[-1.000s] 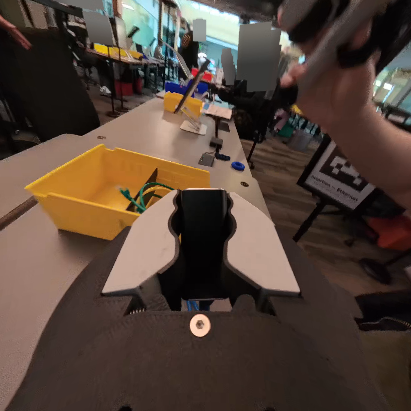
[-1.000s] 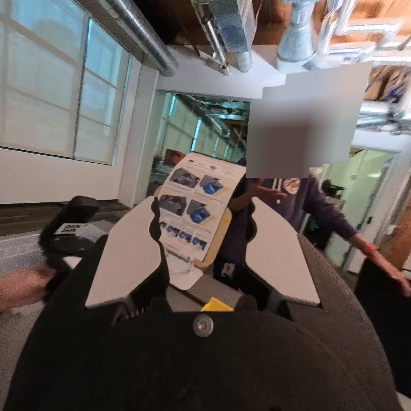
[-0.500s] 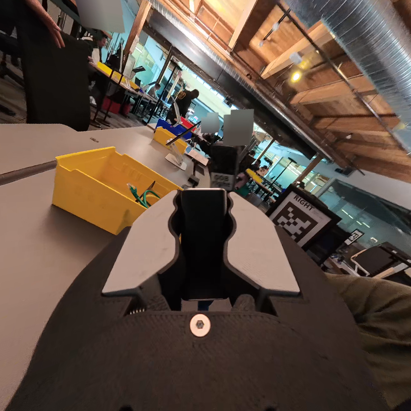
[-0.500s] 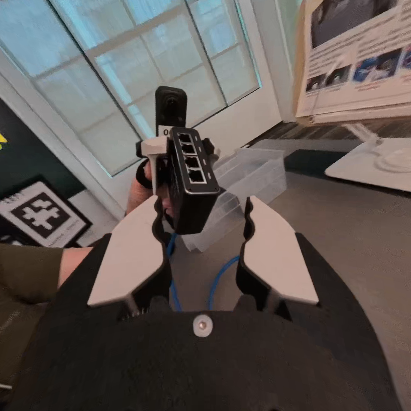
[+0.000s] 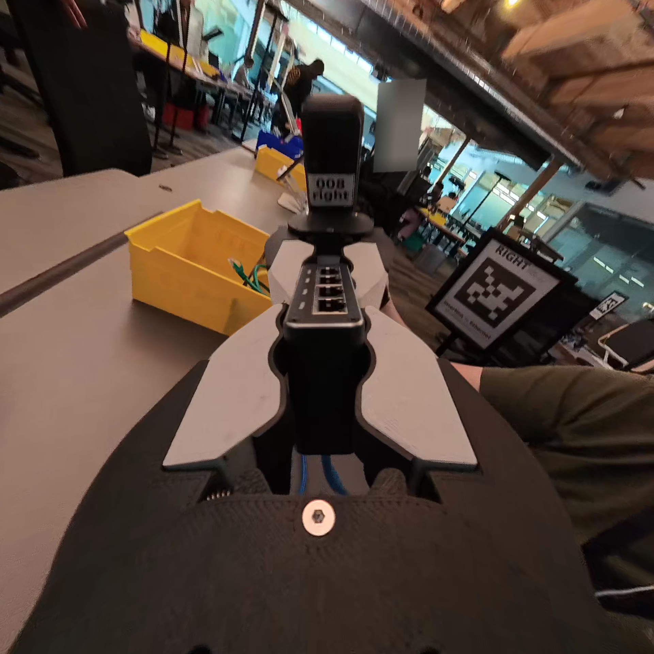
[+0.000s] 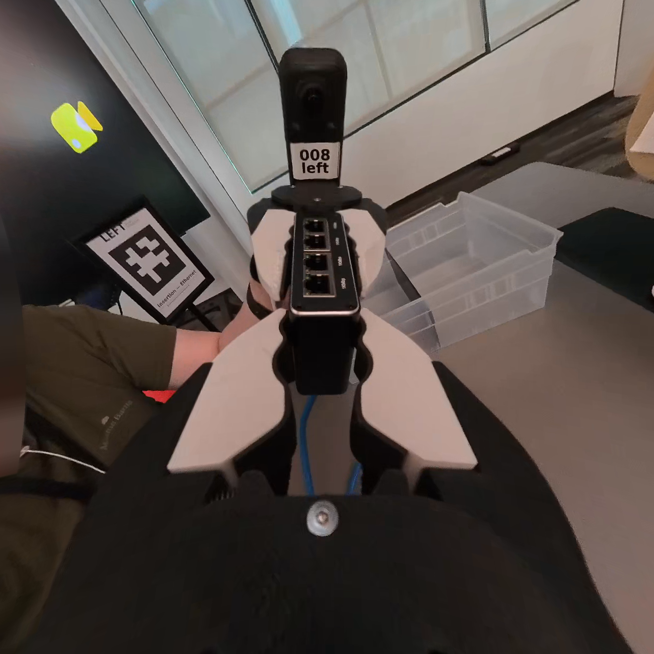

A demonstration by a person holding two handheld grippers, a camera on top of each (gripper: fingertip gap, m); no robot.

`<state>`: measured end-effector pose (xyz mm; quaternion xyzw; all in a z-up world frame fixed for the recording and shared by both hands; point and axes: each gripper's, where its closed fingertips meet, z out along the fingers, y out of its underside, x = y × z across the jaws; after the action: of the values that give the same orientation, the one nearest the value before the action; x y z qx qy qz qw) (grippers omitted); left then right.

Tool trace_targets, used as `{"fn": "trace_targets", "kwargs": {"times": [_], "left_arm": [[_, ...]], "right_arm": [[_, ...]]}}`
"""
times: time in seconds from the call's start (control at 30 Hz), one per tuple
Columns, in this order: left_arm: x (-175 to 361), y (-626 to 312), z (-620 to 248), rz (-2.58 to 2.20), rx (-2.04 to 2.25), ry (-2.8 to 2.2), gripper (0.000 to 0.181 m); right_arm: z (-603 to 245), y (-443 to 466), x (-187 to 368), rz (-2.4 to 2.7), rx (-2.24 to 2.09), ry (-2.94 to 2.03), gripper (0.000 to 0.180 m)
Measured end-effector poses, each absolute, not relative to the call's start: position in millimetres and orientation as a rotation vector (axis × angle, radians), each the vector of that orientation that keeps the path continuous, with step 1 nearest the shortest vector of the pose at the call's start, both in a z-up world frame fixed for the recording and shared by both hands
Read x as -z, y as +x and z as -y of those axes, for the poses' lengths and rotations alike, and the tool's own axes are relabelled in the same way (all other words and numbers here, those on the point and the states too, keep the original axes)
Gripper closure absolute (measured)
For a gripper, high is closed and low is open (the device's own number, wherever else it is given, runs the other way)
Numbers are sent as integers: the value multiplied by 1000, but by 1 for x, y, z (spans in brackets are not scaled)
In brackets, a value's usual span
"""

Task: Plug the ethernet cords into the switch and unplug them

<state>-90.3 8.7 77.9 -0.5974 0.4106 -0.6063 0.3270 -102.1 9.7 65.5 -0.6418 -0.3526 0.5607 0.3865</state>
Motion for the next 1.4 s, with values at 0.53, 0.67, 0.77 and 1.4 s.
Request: {"fn": "trace_targets", "kwargs": {"times": [0.53,0.67,0.77,1.4], "left_arm": [[-38,-74,0,-1118,1771,-1790,144],[-33,-70,1,-1127,1773,-1822,144],[-40,-69,-2,-1066,1812,-1794,144],[-73,-106,-56,-509,2001,-1615,144]], "right_arm": [[-22,-82,-47,809,-1558,-1781,147],[-28,-79,-48,780,-1581,-1761,147],[-32,-79,-57,773,-1554,-1683,146],[-36,-79,-82,950,-409,-1340,122]]}}
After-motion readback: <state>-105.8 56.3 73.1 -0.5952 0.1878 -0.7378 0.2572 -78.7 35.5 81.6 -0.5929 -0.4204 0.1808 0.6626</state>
